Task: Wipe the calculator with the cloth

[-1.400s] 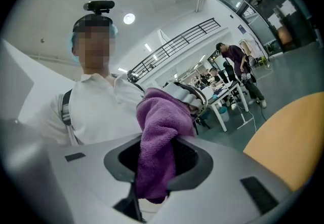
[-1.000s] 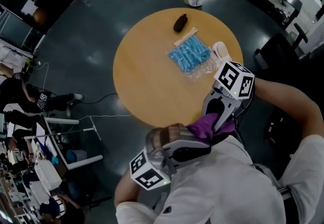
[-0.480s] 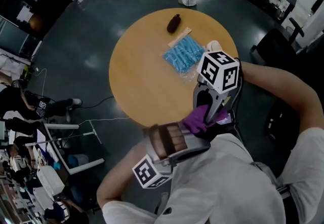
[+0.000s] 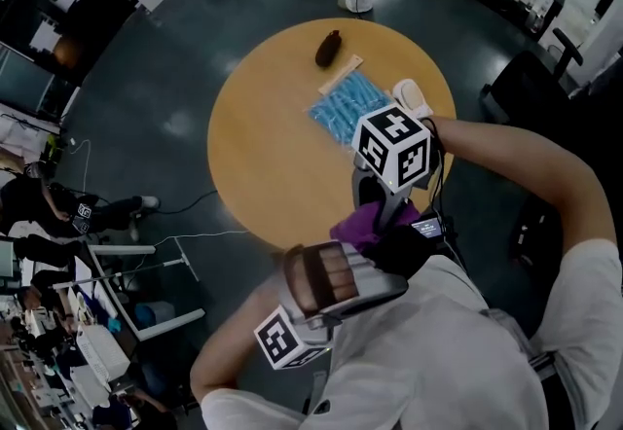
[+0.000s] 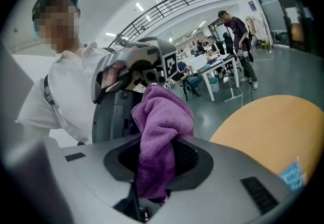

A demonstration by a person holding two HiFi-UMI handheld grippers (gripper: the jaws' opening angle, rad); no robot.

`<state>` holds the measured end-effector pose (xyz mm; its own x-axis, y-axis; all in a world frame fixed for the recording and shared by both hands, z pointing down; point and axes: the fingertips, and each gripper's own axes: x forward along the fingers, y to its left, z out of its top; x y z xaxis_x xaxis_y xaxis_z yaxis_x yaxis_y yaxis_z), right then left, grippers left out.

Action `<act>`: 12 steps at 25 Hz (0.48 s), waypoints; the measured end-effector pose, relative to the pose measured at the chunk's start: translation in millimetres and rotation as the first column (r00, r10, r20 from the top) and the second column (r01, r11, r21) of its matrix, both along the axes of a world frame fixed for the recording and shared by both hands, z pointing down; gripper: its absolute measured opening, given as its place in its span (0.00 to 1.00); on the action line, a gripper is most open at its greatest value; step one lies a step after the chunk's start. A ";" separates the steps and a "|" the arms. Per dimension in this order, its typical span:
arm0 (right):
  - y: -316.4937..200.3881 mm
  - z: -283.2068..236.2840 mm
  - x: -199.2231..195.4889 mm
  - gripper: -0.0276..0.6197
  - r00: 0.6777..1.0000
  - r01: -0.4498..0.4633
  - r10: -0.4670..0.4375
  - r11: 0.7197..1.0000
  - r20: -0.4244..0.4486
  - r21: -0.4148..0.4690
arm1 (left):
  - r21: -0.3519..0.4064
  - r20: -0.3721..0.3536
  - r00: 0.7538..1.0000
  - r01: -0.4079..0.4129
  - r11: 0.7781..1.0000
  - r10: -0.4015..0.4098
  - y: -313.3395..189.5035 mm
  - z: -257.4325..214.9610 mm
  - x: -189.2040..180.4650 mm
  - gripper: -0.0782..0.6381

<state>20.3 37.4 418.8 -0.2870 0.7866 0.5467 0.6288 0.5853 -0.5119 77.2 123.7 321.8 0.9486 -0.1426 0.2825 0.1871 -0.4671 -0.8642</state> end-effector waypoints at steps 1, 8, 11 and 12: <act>1.4 2.4 -0.7 0.23 1.000 0.006 -0.006 1.000 -0.003 -0.003 | 0.004 -0.004 1.000 0.002 1.000 -0.002 -0.3 -2.5 0.4 0.17; 4.6 28.6 -8.4 0.23 1.000 0.011 -0.011 1.000 -0.017 -0.012 | 0.005 -0.018 1.000 0.003 1.000 -0.003 8.4 -1.6 2.4 0.17; -1.5 46.6 -14.6 0.23 1.000 -0.008 0.008 1.000 -0.013 0.023 | 0.011 -0.013 1.000 0.013 1.000 -0.013 9.3 4.3 1.2 0.17; -7.5 49.9 -17.5 0.23 1.000 -0.025 0.025 0.999 0.003 0.045 | 0.020 -0.010 1.000 0.015 1.000 -0.015 9.9 7.3 1.1 0.17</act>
